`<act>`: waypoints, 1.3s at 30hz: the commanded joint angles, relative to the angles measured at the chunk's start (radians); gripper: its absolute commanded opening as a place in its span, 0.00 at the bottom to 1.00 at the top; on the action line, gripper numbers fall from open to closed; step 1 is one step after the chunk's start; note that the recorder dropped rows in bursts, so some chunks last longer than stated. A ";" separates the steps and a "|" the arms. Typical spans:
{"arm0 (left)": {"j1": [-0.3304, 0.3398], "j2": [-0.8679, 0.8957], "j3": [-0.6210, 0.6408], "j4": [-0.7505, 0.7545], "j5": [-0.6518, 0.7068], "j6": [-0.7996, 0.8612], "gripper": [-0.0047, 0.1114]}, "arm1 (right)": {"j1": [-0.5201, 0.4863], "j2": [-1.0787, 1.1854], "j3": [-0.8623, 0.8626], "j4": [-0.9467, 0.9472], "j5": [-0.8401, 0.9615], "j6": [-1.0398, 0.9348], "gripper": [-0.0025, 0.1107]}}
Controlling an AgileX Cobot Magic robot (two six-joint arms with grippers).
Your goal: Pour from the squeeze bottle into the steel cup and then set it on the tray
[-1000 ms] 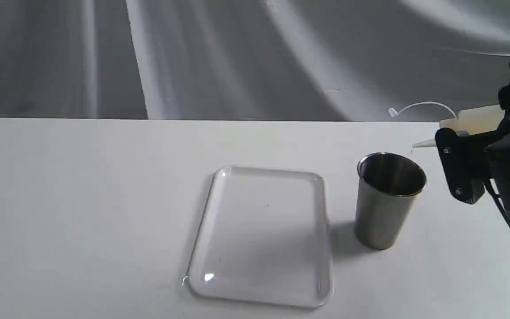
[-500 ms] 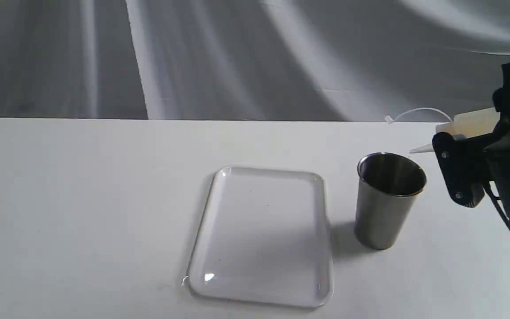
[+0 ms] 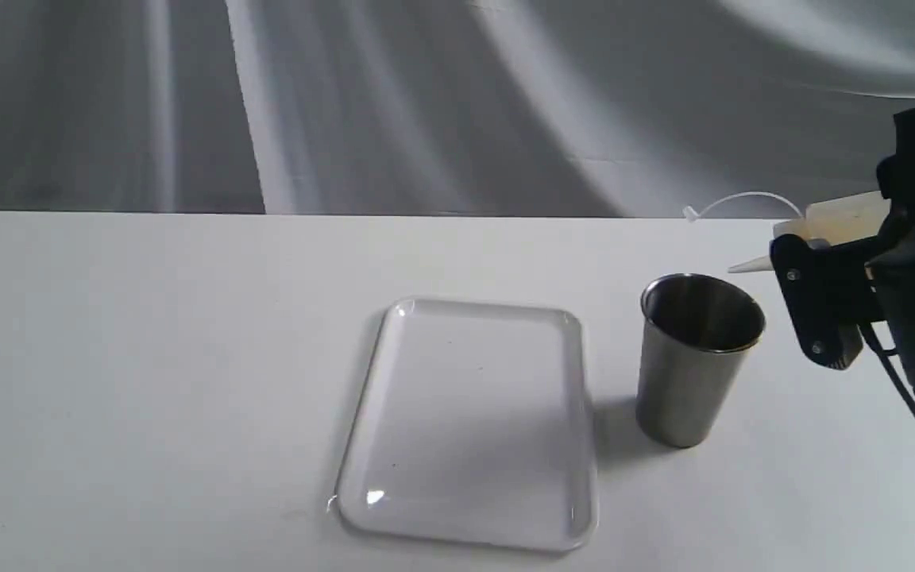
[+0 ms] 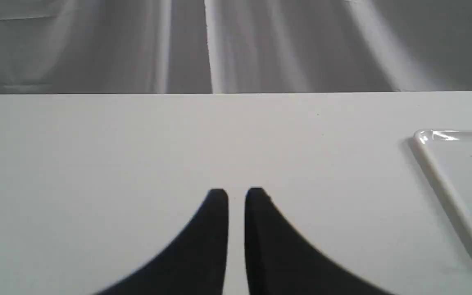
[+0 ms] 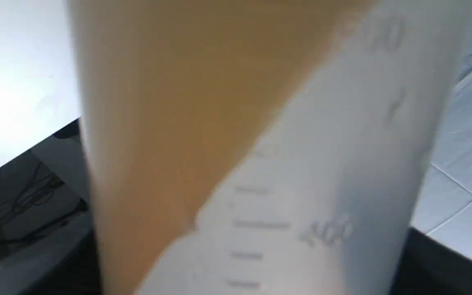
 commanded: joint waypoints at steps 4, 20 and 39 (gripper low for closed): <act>-0.005 -0.003 0.004 0.000 -0.007 -0.002 0.11 | 0.001 -0.009 -0.010 -0.031 0.006 0.104 0.02; -0.005 -0.003 0.004 0.000 -0.007 0.000 0.11 | 0.001 -0.009 -0.010 0.061 -0.100 0.420 0.02; -0.005 -0.003 0.004 0.000 -0.007 -0.002 0.11 | -0.002 -0.088 0.031 0.047 -0.260 1.109 0.02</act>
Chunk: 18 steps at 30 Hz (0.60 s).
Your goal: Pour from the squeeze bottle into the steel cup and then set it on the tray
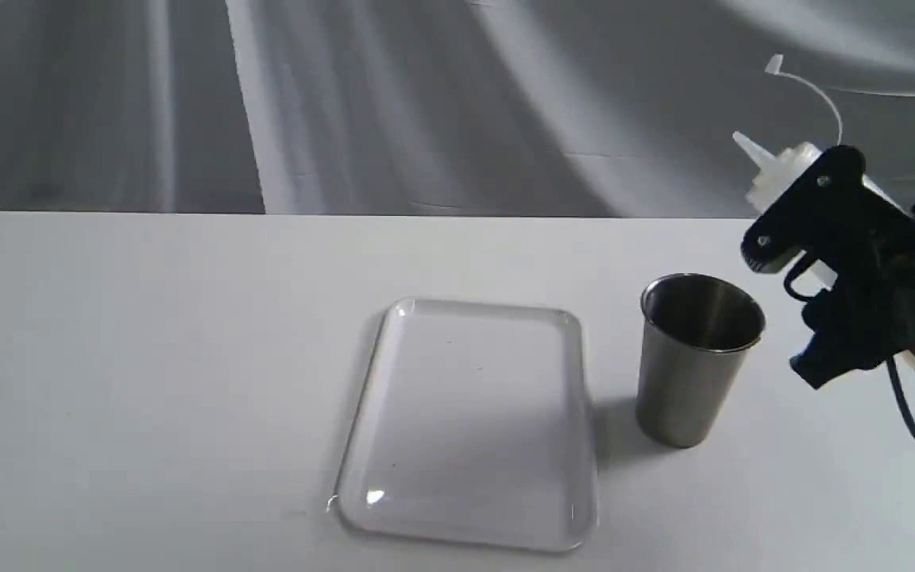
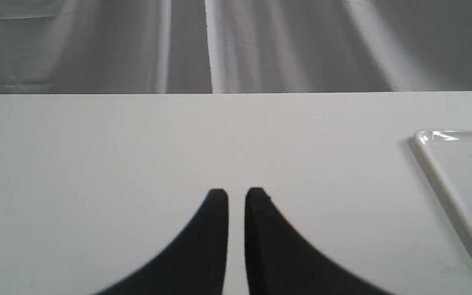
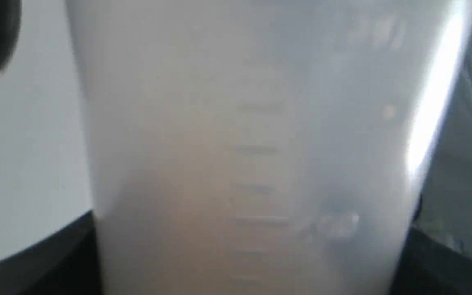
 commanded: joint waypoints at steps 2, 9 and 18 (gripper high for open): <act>-0.005 -0.003 0.004 0.000 -0.007 -0.002 0.11 | -0.002 -0.083 0.000 -0.072 -0.062 0.232 0.02; -0.005 -0.003 0.004 0.000 -0.007 -0.004 0.11 | -0.002 -0.173 0.000 -0.098 -0.195 0.398 0.02; -0.005 -0.003 0.004 0.000 -0.007 -0.004 0.11 | 0.000 -0.302 0.000 -0.092 -0.467 0.398 0.02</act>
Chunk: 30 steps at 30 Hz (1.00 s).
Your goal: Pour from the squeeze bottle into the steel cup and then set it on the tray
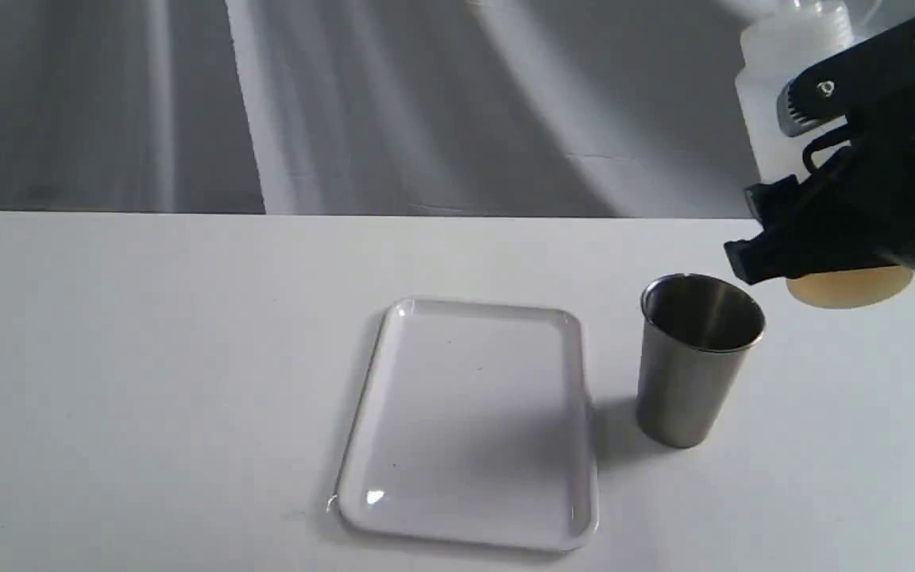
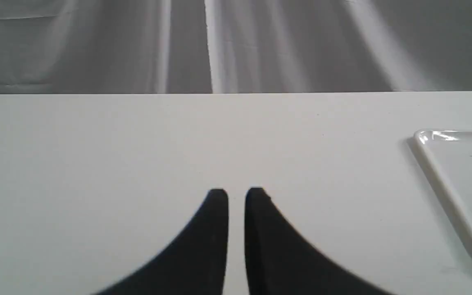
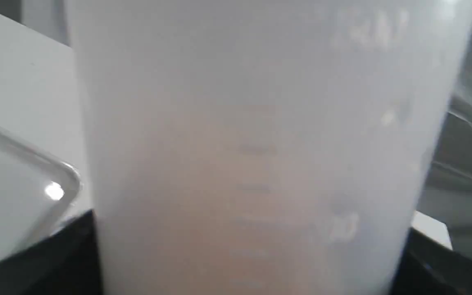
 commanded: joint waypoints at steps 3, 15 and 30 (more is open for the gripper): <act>-0.005 -0.003 0.004 0.000 -0.007 0.000 0.11 | 0.000 -0.093 -0.001 0.005 -0.164 0.004 0.02; -0.005 -0.003 0.004 0.000 -0.007 -0.004 0.11 | 0.000 -0.216 -0.001 0.385 -0.523 -0.194 0.02; -0.005 -0.003 0.004 0.000 -0.007 0.000 0.11 | 0.001 -0.219 0.022 0.823 -0.731 -0.470 0.02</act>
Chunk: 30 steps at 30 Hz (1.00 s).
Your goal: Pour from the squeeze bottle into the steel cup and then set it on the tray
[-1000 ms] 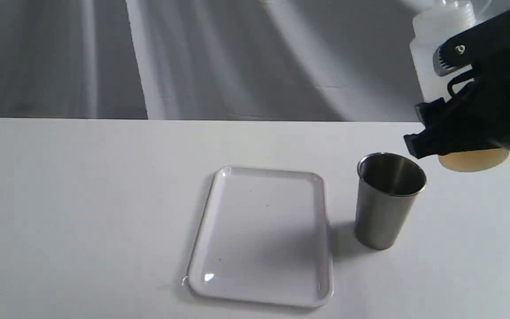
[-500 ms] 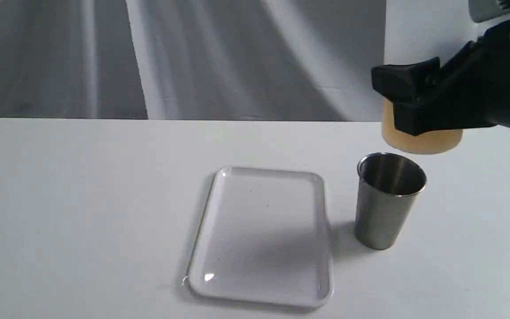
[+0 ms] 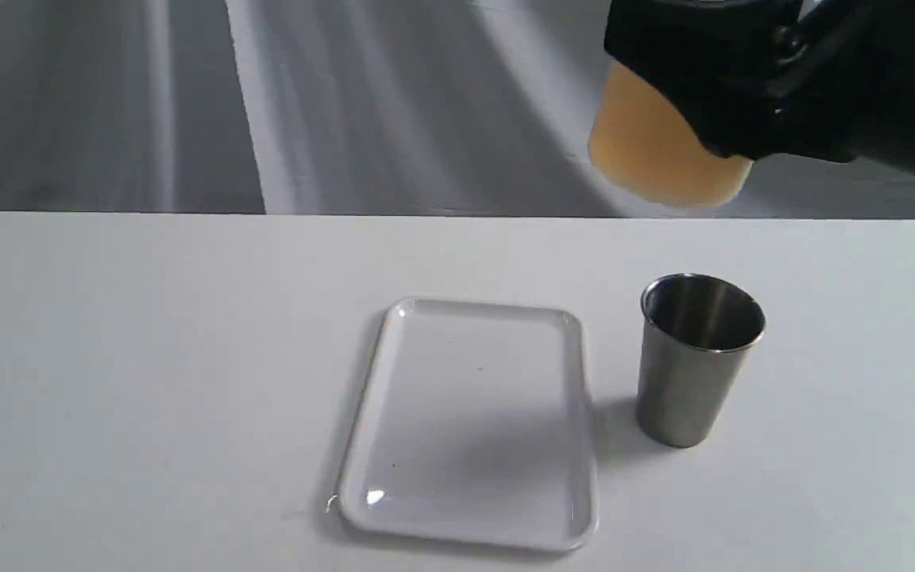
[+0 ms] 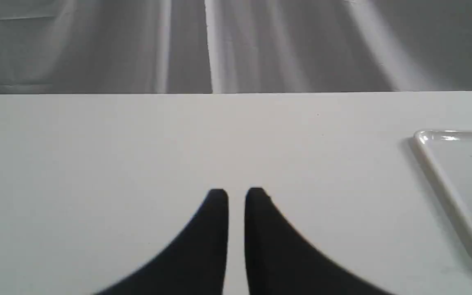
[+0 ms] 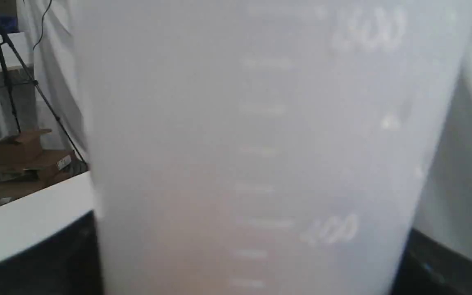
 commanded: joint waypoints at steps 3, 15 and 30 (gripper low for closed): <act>-0.005 -0.003 0.004 0.000 -0.007 0.000 0.11 | 0.001 -0.013 0.075 0.296 -0.091 -0.271 0.02; -0.005 -0.003 0.004 0.000 -0.007 -0.003 0.11 | 0.012 0.065 0.191 0.459 -0.275 -0.571 0.02; -0.005 -0.003 0.004 0.000 -0.007 -0.001 0.11 | 0.259 0.413 0.191 0.900 -0.503 -1.142 0.02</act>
